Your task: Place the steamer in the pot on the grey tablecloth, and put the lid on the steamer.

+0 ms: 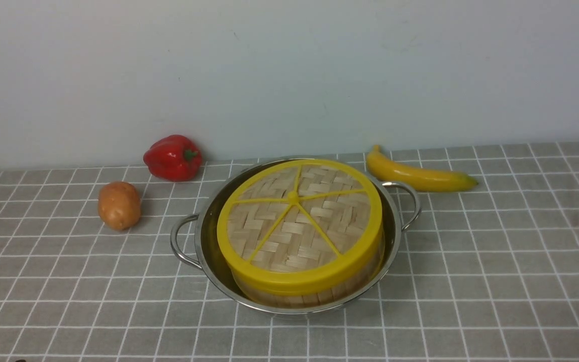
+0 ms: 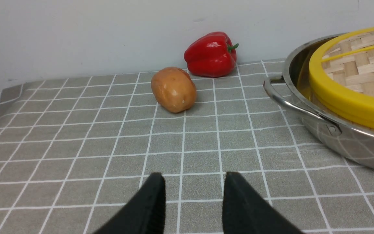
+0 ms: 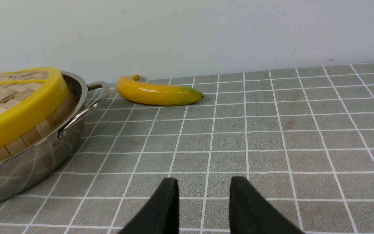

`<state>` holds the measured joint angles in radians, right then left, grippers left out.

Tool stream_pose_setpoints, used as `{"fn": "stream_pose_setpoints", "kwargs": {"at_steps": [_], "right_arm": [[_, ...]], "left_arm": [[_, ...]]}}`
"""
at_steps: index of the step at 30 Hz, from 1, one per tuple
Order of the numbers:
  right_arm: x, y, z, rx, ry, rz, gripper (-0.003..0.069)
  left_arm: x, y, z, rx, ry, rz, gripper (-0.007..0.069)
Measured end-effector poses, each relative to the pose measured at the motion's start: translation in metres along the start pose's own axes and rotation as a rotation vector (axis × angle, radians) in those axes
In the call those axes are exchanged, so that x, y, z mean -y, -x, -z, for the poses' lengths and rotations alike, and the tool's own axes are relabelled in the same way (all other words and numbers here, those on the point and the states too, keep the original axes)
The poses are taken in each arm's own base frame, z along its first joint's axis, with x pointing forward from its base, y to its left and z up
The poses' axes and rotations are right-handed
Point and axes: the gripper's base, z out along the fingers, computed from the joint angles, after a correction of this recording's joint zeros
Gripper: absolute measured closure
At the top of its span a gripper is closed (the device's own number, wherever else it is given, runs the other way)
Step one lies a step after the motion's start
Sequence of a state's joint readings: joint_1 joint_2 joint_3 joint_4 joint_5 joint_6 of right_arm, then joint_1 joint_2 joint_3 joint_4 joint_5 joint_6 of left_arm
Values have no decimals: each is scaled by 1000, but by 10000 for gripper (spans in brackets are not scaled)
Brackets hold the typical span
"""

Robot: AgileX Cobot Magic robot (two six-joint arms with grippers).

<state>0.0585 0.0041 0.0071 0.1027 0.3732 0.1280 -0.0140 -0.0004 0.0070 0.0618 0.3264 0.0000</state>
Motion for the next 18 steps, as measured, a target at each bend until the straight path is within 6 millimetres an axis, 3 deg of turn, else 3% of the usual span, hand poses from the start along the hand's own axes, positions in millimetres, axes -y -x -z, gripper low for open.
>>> {"fn": "stream_pose_setpoints", "kwargs": {"at_steps": [18], "right_arm": [[0, 0, 0, 0, 0, -17, 419]], "left_arm": [[0, 0, 0, 0, 0, 0, 382]]}}
